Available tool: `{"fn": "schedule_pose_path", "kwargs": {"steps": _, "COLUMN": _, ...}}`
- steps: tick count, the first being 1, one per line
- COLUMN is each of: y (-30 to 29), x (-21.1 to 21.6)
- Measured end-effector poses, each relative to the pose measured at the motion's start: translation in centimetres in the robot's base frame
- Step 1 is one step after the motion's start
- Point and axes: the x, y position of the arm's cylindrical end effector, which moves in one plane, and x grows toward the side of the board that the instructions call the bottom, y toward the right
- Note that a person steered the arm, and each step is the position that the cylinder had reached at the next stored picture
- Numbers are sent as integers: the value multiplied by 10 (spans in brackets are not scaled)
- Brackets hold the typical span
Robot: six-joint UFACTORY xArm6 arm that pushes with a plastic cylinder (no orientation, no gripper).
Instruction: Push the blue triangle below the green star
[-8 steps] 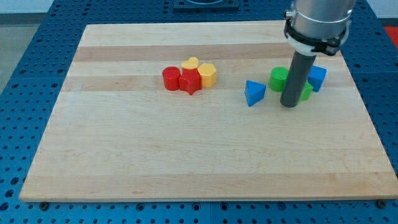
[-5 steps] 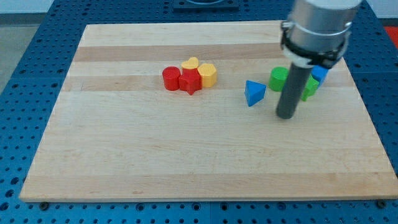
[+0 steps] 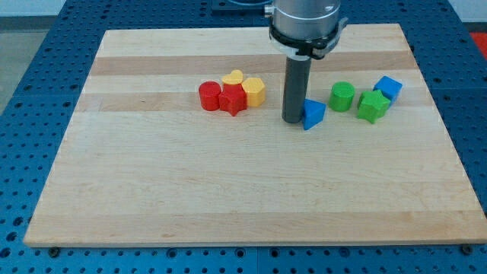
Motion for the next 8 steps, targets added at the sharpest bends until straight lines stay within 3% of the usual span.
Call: {"fn": "schedule_pose_path", "kwargs": {"steps": 8, "y": 74, "x": 4}}
